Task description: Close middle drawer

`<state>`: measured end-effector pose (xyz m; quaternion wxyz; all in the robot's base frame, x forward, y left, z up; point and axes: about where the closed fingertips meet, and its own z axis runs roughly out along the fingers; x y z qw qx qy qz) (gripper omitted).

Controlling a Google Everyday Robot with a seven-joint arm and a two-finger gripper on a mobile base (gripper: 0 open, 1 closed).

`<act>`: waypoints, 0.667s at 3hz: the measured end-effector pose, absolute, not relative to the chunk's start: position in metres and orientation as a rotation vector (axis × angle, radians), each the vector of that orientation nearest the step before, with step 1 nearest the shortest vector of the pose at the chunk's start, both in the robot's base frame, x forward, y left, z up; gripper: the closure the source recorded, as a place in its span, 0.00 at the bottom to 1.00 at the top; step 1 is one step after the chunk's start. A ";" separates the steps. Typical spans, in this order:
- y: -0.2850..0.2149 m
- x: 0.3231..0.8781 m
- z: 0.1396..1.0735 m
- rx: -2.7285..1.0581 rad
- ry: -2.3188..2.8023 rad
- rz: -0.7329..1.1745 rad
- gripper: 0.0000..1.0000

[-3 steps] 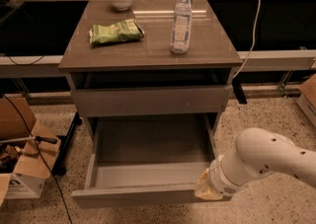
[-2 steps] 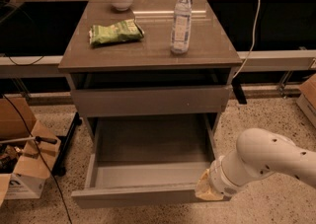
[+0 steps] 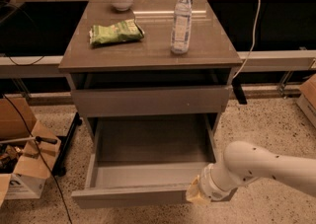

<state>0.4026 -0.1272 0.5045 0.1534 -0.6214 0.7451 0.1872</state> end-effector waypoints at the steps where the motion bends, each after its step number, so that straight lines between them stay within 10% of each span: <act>1: -0.123 0.407 0.462 -1.726 2.153 0.603 1.00; 2: -0.125 0.407 0.416 -1.656 2.188 0.700 1.00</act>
Offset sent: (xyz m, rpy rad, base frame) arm 0.0045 0.0010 -0.1501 0.1585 0.1741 -0.1234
